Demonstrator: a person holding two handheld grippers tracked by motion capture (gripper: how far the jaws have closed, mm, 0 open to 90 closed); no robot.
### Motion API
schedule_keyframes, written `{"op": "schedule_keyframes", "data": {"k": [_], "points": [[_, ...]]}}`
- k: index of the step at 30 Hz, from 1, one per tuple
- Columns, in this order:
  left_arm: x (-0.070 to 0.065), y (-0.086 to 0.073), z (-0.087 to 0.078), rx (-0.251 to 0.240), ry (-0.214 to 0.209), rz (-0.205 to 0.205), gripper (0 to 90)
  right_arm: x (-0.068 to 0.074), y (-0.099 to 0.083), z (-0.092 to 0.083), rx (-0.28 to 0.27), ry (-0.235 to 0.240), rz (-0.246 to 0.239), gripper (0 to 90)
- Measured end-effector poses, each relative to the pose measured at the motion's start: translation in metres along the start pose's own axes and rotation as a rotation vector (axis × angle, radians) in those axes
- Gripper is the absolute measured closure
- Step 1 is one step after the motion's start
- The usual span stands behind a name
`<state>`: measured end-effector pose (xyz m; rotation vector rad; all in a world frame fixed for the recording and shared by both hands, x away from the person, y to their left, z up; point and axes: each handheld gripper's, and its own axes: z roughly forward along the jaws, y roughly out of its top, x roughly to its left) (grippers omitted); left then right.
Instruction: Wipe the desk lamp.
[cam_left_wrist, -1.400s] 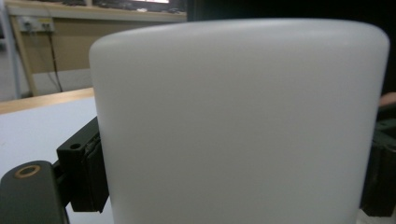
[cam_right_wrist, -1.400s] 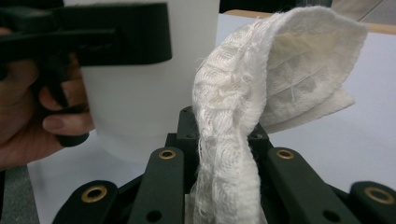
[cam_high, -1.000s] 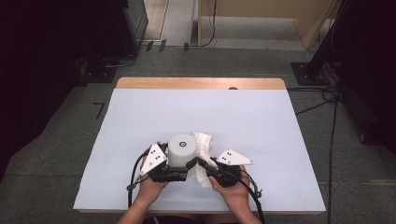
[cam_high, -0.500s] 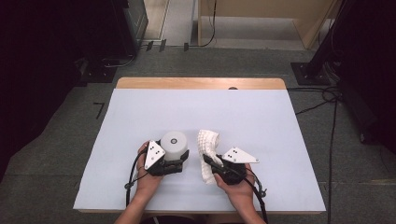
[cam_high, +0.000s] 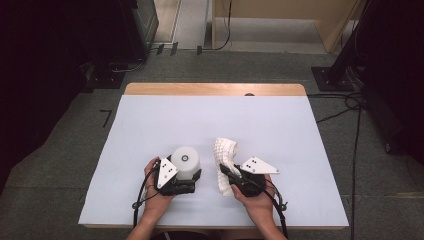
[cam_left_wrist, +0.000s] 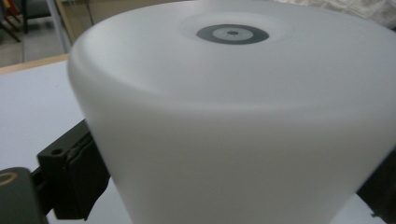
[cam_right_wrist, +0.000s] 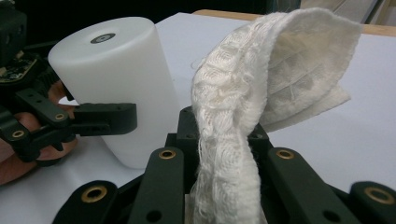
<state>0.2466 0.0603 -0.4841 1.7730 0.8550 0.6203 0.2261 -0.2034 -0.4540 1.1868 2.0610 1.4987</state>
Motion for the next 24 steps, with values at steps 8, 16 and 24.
{"op": "schedule_keyframes", "data": {"k": [8,16,24], "points": [[-0.021,0.002,0.004,0.043,0.184,0.006,0.5,-0.001,-0.001,0.001,0.007,-0.002,0.000,75.5],[-0.020,0.004,0.003,0.048,0.162,-0.022,7.9,0.000,-0.001,0.001,0.000,0.002,-0.005,75.5],[-0.013,0.024,-0.006,-0.034,-0.003,-0.084,8.3,0.006,0.001,0.001,-0.002,0.018,-0.007,75.5]]}}
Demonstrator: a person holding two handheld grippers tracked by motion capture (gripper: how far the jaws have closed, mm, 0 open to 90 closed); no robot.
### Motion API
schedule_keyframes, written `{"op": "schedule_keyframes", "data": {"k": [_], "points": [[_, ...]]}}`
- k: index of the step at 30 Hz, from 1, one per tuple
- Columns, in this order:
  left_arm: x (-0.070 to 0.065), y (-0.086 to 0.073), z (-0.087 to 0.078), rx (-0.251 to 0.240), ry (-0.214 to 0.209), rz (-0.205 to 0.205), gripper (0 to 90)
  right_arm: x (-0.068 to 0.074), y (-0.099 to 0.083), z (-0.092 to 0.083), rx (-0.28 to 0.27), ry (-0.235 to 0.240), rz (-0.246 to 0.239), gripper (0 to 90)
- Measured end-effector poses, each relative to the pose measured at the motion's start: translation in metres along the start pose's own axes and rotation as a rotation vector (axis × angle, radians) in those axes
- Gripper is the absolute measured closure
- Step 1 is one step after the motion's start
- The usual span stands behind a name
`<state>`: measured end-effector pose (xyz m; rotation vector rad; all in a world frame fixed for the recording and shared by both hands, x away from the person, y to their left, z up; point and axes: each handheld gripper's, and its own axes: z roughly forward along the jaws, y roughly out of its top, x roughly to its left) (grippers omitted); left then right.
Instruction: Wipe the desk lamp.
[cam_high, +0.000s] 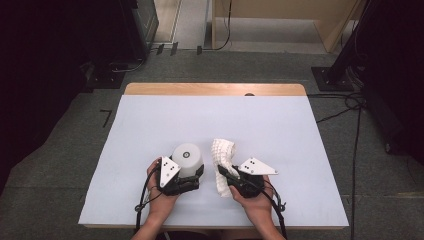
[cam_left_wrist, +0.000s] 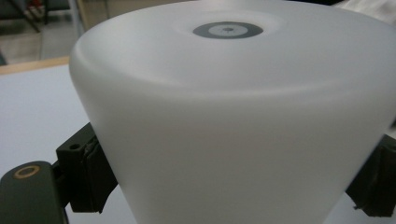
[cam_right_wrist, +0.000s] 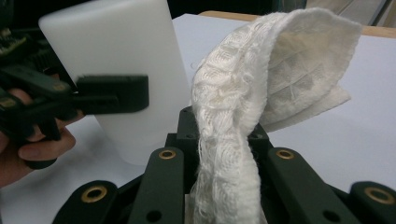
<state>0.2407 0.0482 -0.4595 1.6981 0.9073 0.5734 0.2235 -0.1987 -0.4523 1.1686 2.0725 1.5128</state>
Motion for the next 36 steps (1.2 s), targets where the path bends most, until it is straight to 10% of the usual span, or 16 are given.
{"op": "schedule_keyframes", "data": {"k": [5,14,25,36], "points": [[0.004,0.012,-0.007,-0.061,-0.129,-0.086,8.5,0.007,0.002,-0.001,-0.013,0.030,-0.002,75.5],[0.014,0.015,-0.007,-0.065,-0.147,-0.130,8.7,0.024,0.000,0.002,0.001,0.071,-0.020,75.5],[-0.003,0.009,0.002,0.010,-0.238,-0.039,8.7,0.009,0.012,-0.008,-0.046,0.034,0.004,75.5],[0.010,0.013,-0.005,-0.028,-0.177,-0.057,8.7,0.018,-0.001,0.005,0.015,0.050,-0.010,75.5]]}}
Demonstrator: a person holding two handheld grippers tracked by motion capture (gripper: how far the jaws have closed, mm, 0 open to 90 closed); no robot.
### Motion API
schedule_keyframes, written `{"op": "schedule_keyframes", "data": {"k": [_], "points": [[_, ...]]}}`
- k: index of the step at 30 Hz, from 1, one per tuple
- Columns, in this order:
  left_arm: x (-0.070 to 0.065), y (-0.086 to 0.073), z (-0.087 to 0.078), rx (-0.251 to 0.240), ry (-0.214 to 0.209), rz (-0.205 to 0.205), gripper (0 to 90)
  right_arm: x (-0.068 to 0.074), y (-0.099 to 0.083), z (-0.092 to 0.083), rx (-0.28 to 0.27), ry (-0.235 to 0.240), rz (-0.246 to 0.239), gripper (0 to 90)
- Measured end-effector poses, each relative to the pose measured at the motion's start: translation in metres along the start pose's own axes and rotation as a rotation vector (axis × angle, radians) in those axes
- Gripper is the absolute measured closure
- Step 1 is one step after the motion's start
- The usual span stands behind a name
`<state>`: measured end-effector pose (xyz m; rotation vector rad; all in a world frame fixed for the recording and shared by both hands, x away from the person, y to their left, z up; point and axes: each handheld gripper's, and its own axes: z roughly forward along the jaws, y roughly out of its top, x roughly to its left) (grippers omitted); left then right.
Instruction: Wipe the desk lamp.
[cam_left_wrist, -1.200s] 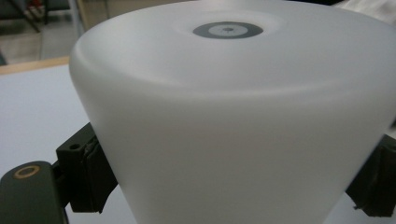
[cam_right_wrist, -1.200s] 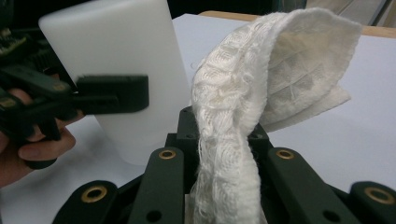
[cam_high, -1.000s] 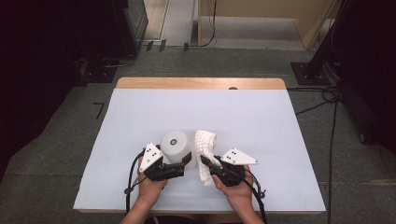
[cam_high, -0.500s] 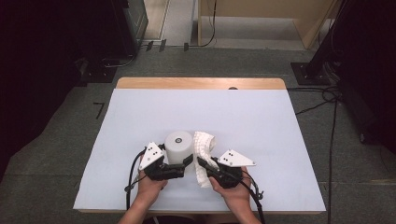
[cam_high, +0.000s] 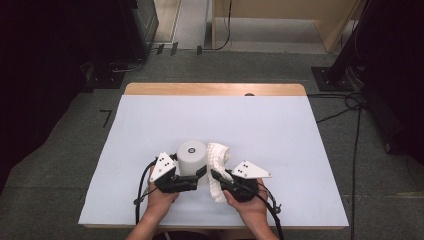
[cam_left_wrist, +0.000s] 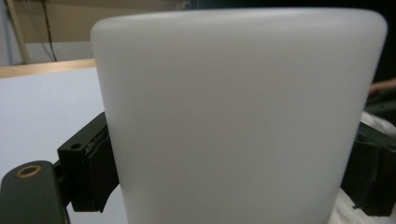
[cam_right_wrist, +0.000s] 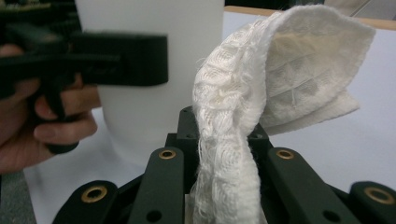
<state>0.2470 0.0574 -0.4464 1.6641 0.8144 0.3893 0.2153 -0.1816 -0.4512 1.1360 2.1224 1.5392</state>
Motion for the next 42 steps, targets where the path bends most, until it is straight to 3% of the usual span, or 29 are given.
{"op": "schedule_keyframes", "data": {"k": [4,8,10,14,20,25,30,32,36,42], "points": [[0.000,-0.001,0.000,0.005,-0.033,-0.003,8.8,0.002,0.001,0.002,0.005,-0.003,-0.006,75.6],[-0.011,-0.004,0.006,0.033,-0.116,0.053,8.8,-0.008,0.004,-0.002,-0.012,-0.035,0.015,75.7],[-0.016,-0.006,0.010,0.051,-0.134,0.070,8.8,-0.012,0.006,-0.006,-0.025,-0.047,0.026,75.7],[-0.014,-0.006,0.011,0.049,-0.123,0.061,8.8,-0.015,0.008,-0.010,-0.042,-0.052,0.025,75.7],[0.000,0.000,0.002,0.010,-0.086,0.030,8.8,-0.004,0.000,0.000,0.000,-0.022,0.009,75.7],[0.004,0.000,0.000,0.018,-0.106,0.031,8.8,0.002,-0.003,0.005,0.016,-0.021,-0.019,75.6],[-0.007,-0.003,0.005,0.040,-0.174,0.068,8.8,-0.007,0.000,0.002,-0.001,-0.040,0.004,75.7],[-0.011,-0.003,0.007,0.046,-0.183,0.086,8.8,-0.009,0.002,-0.002,-0.011,-0.047,0.012,75.7],[-0.008,-0.001,0.006,0.036,-0.158,0.074,8.8,-0.009,0.003,-0.004,-0.022,-0.045,0.006,75.7],[0.001,0.001,0.001,0.004,-0.126,0.037,8.8,-0.001,-0.003,0.005,0.015,-0.024,-0.014,75.6]]}}
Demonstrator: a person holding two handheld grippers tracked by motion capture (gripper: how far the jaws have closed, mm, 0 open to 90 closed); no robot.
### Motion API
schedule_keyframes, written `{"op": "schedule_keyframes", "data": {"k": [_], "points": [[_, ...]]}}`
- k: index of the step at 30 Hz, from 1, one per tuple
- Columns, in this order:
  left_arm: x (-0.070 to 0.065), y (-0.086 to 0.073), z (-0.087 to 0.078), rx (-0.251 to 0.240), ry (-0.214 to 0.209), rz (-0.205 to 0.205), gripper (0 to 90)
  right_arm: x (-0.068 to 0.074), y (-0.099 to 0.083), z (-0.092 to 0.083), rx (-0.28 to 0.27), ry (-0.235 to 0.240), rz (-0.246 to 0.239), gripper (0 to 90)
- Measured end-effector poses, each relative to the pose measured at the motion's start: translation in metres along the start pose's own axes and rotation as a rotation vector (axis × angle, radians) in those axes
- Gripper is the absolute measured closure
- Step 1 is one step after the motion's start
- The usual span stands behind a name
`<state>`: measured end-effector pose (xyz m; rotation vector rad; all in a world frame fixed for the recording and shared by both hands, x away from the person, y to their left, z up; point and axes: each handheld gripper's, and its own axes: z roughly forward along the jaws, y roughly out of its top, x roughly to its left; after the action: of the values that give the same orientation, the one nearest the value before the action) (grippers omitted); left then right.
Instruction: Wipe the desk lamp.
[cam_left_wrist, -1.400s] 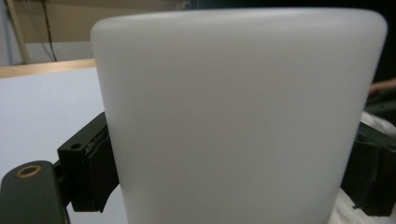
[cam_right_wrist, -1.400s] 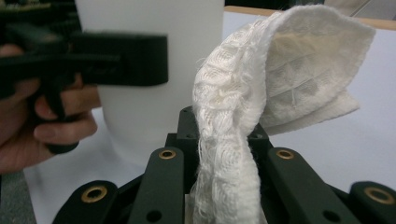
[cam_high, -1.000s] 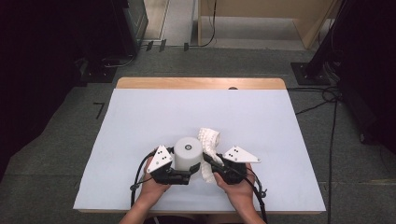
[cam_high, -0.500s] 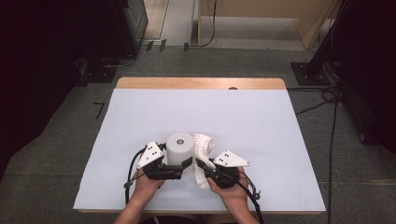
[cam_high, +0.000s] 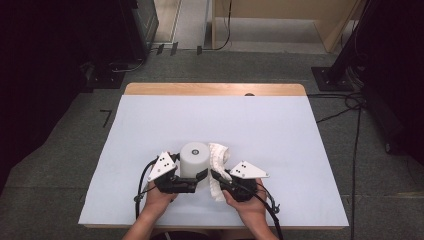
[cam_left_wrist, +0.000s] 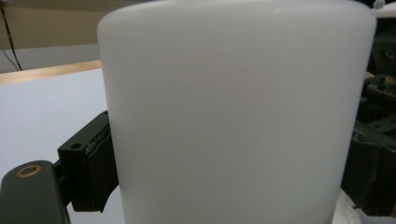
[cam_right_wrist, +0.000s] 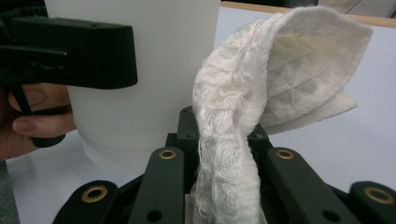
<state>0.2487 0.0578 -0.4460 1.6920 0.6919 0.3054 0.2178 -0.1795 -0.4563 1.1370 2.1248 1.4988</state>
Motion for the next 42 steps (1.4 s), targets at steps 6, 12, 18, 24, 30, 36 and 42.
{"op": "schedule_keyframes", "data": {"k": [6,12,18,24,30,36,42], "points": [[-0.007,-0.003,0.006,0.032,-0.053,0.028,8.8,-0.006,0.003,-0.003,-0.014,-0.016,0.012,75.7],[-0.006,0.001,0.003,-0.005,-0.025,0.020,8.8,-0.005,0.002,-0.004,-0.016,-0.010,0.012,75.7],[0.000,0.002,-0.001,-0.035,-0.001,-0.017,8.8,0.002,-0.001,0.001,0.008,0.013,-0.009,75.7],[-0.001,-0.007,0.007,0.015,-0.009,0.041,8.8,-0.006,0.006,-0.008,-0.028,0.009,0.001,75.7],[-0.003,-0.015,0.014,0.052,-0.021,0.095,8.8,-0.015,0.011,-0.015,-0.051,0.003,-0.002,75.7],[0.009,-0.030,0.021,0.050,0.081,0.129,8.7,-0.025,0.010,-0.019,-0.048,-0.077,0.004,75.7],[0.010,-0.038,0.013,0.055,0.086,0.176,8.5,-0.027,0.009,-0.019,-0.046,-0.075,0.010,75.7]]}}
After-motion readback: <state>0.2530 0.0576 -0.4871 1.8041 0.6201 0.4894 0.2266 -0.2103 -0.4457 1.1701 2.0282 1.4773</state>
